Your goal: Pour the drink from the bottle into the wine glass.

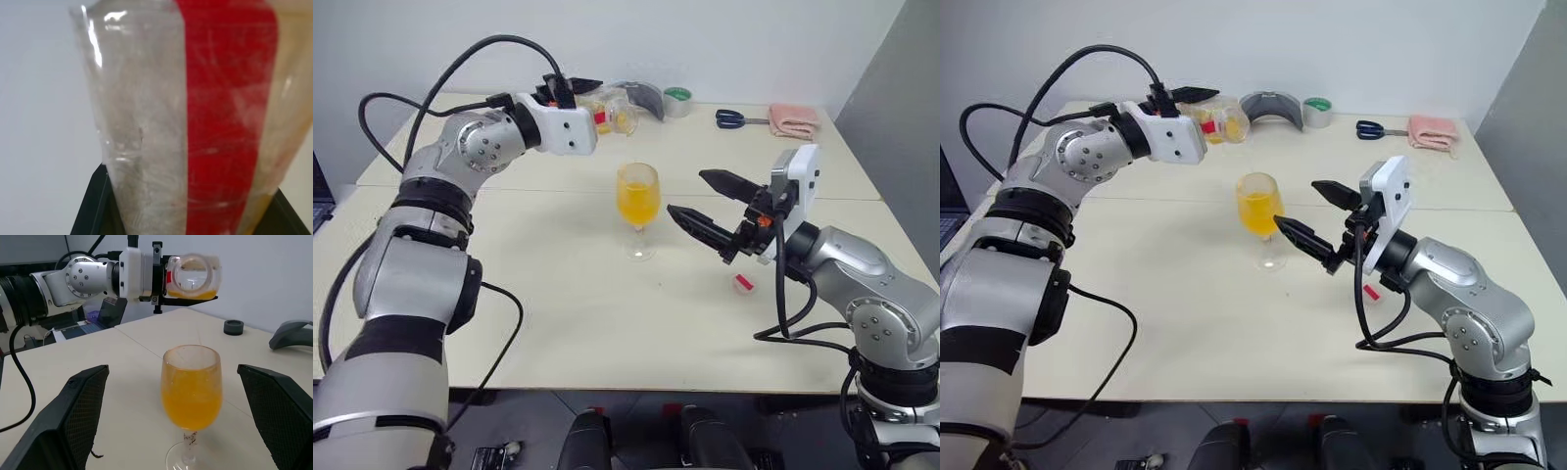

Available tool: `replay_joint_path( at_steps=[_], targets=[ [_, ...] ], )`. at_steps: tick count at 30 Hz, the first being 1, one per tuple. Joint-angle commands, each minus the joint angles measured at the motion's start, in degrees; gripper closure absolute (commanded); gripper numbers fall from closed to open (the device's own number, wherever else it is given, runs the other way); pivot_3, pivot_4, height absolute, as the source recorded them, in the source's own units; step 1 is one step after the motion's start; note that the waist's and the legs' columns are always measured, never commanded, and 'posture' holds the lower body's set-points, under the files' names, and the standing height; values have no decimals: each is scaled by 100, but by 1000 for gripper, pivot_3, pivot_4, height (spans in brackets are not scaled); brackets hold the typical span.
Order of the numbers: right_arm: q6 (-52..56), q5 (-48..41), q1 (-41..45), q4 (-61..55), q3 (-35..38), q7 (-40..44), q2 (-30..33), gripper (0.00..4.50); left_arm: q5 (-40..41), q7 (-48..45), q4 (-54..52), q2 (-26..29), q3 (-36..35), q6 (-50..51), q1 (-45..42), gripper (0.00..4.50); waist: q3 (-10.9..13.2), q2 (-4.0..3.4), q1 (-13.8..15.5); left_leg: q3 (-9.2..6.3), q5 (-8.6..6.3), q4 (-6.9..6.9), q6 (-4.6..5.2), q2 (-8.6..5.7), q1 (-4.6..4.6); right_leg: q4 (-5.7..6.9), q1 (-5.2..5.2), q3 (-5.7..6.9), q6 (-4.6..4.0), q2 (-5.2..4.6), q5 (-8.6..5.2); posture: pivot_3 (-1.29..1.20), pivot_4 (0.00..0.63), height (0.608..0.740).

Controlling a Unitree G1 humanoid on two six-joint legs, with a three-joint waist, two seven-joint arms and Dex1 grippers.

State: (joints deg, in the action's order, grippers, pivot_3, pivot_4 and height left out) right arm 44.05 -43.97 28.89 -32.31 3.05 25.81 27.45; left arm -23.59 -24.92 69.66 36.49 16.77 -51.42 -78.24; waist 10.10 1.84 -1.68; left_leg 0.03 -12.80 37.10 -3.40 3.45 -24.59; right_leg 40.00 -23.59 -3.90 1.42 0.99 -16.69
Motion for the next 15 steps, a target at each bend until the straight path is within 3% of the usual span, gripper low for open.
replay_joint_path(
  at_steps=[1,6,10,15],
  targets=[
    [-72,-51,125,-75,26,116,43,0,1005,-625,-477,-28,-693,489,133,2847,0,0,-11,0,0,0,0,0,0,0,0,-1,0,0,0,0,150,740],
    [-156,-16,-137,-232,-2,414,203,0,2069,-817,-1317,-91,-1580,2039,958,2847,-3,-4,-29,0,0,1,0,3,5,5,1,-2,-1,1,0,0,150,740],
    [-442,192,-613,-451,-56,830,518,0,2484,-90,-2375,-242,-2195,3433,2121,2847,-4,-5,-29,-2,0,2,1,4,10,8,6,-3,-1,-2,0,0,150,740],
    [-843,399,-1048,-481,-132,1204,674,0,3006,725,-3336,-761,-2805,4731,2984,2847,-5,-1,7,-14,0,27,1,5,3,15,9,7,-1,-1,0,0,150,740]
  ],
)
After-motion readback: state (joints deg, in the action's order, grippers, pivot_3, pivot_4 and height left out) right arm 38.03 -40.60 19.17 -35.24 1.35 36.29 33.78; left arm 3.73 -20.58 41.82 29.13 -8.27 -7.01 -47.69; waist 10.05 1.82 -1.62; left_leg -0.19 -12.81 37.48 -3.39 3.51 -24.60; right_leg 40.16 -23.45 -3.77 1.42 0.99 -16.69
